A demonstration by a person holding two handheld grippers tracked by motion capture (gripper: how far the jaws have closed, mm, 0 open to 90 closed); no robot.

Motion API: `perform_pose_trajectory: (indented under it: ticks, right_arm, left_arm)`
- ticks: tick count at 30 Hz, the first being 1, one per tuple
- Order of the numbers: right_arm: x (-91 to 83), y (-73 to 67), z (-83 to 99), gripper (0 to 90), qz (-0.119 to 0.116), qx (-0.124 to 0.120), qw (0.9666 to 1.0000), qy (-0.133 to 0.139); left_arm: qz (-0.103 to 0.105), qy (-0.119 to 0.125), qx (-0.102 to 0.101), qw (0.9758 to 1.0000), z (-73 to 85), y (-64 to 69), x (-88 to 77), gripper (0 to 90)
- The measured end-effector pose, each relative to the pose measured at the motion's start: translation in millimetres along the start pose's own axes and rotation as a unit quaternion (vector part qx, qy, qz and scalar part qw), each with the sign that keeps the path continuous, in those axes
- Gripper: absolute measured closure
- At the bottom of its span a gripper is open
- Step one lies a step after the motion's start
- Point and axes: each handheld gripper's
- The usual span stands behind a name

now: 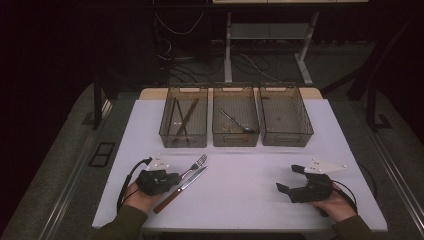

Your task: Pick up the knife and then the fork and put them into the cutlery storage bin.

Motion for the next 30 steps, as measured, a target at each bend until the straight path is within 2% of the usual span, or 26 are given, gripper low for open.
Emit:
perform_pose_trajectory:
  ticks: [3,7,9,11,13,16,23,30]
  right_arm:
    - [0.4,1.1,-1.4,10.0,-0.004,0.011,0.9999,0.002]
    - [0.4,2.1,-7.2,10.0,-0.016,0.011,0.9997,-0.012]
    - [0.1,3.3,-11.4,10.0,-0.028,0.017,0.9994,-0.013]
    - [-0.3,2.8,-16.2,10.0,-0.037,0.01,0.9992,-0.011]
    - [-0.7,2.4,-21.2,10.0,-0.054,0.002,0.9985,-0.011]
    - [0.5,1.4,-26.2,14.9,-0.073,0.001,0.9973,-0.009]
    - [8.5,-0.2,-39.2,15.4,-0.081,0.001,0.9967,0.002]
    - [17.1,-1.0,-52.8,15.5,-0.09,0.003,0.9959,0.013]
  left_arm:
    - [0.005,0.006,0.003,1.0,-2.4,0.3,-4.3,77.1]
    - [0.013,0.011,0.01,0.9998,-7.0,4.8,-7.6,77.1]
    - [0.017,0.017,0.015,0.9996,-10.3,9.3,-8.4,77.0]
    - [0.027,0.024,0.01,0.9993,-13.4,15.2,-8.1,77.0]
    - [0.037,0.025,0.015,0.9989,-16.8,21.6,-6.5,77.1]
    - [0.047,0.023,0.022,0.9984,-21.8,33.4,-2.9,77.0]
    - [0.066,0.016,0.045,0.9966,-33.5,54.6,8.2,77.0]
    - [0.088,0.022,0.059,0.9941,-53.3,77.5,23.7,77.0]
Point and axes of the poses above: each handheld gripper's, and its own axes: x roughly forward along the jaws, z roughly out of its underside, y roughly to its right, and after that the axes turned 11 degrees about -x, right-handed
